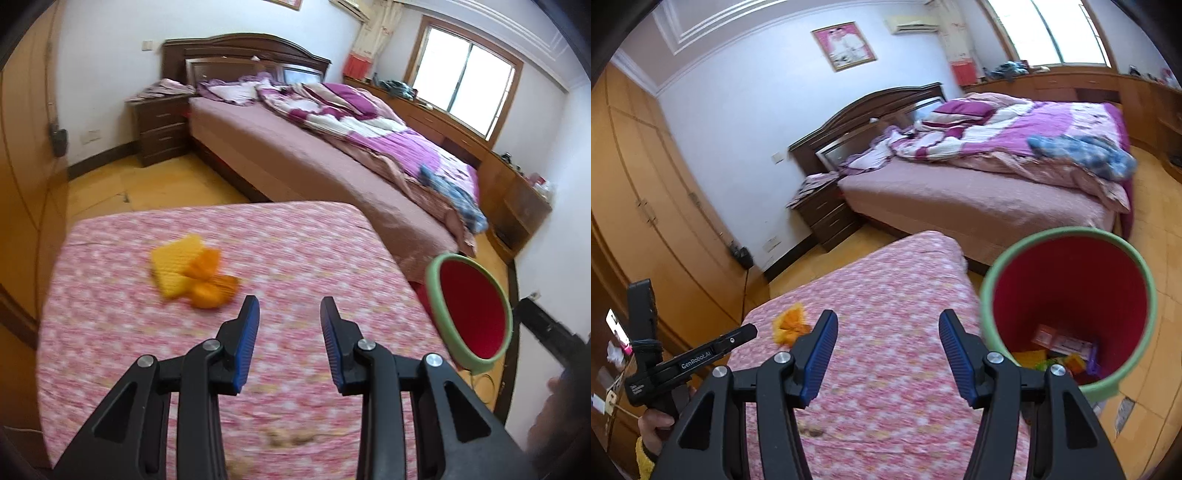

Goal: Collect trash
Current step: 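Move both open grippers back toward the yellow foam and orange mesh on the bed, then close right gripper on the orange mesh bag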

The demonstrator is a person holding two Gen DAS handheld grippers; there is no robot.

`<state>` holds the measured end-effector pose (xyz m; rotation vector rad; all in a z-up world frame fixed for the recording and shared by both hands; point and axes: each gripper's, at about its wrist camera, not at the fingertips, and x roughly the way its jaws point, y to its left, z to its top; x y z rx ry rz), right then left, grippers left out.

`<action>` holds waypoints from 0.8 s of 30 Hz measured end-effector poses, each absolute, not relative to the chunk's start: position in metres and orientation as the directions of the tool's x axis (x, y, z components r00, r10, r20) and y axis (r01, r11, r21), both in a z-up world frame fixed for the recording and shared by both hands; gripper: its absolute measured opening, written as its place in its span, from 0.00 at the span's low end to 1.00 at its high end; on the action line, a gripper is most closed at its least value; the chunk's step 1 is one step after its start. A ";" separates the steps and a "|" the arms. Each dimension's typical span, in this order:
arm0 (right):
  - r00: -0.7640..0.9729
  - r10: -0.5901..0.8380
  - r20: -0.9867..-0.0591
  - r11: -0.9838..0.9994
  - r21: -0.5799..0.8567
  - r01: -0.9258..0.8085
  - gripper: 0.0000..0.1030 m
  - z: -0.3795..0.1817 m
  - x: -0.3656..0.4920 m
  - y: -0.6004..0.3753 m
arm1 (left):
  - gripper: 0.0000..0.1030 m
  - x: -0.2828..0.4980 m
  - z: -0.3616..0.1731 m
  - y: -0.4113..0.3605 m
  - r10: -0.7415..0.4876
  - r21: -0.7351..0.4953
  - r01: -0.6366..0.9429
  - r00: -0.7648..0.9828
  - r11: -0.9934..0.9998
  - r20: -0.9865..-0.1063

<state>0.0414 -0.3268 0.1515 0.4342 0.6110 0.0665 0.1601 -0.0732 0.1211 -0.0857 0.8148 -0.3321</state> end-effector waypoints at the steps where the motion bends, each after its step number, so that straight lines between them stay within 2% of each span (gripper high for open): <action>1: 0.819 0.191 -0.541 0.911 0.408 0.057 0.59 0.154 0.045 -0.321 | 0.33 0.162 0.121 -0.063 -0.306 -0.195 0.239 0.645 0.951 -0.700; 10: 0.773 0.265 -0.576 0.925 0.377 -0.037 0.58 0.152 0.092 -0.256 | 0.33 0.182 0.106 0.004 -0.209 -0.176 0.118 0.663 0.977 -0.719; 24: 0.662 0.346 -0.664 0.919 0.382 -0.097 0.58 0.085 0.170 -0.153 | 0.33 0.212 0.054 0.065 -0.148 -0.180 0.015 0.640 0.983 -0.754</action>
